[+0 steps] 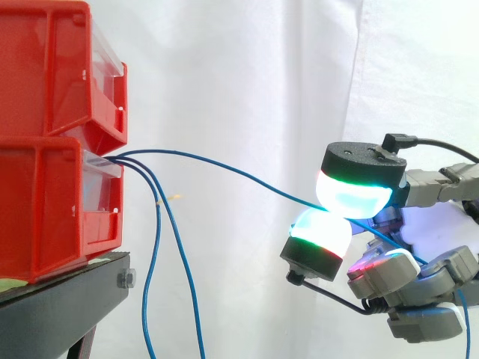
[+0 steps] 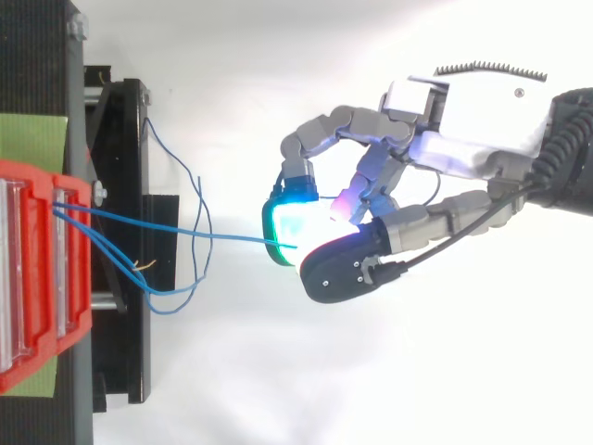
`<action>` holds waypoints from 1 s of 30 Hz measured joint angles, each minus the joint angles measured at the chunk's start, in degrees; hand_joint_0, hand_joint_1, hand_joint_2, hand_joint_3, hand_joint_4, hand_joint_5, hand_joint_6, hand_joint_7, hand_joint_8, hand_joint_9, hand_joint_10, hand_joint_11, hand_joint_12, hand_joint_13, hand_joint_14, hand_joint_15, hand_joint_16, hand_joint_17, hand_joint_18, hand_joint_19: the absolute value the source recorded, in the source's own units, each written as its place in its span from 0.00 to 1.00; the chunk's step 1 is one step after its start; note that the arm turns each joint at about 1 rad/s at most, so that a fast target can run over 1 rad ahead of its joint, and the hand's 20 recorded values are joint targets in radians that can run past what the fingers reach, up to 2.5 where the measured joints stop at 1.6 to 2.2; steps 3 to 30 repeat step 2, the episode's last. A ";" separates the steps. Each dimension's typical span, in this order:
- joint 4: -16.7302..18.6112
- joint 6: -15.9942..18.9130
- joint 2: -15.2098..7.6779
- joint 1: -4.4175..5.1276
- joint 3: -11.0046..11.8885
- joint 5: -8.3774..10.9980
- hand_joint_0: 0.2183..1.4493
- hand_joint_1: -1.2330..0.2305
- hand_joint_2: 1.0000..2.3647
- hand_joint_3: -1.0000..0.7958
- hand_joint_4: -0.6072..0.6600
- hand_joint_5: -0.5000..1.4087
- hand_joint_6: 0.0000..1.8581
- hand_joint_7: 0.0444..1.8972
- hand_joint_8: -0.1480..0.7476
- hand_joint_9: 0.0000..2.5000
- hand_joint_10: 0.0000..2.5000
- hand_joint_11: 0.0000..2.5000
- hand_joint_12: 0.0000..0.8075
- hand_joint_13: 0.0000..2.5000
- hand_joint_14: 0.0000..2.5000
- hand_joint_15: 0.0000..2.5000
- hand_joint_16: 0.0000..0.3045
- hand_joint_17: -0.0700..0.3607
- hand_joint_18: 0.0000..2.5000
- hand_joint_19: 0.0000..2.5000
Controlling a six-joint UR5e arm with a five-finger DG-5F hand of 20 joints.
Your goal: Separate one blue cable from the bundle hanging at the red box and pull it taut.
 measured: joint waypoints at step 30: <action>-0.01 0.00 0.00 0.00 0.00 0.00 0.37 0.32 0.01 0.58 0.50 0.19 0.48 0.76 0.62 0.49 0.00 0.57 0.46 0.49 0.43 0.58 0.18 0.44 0.53 0.44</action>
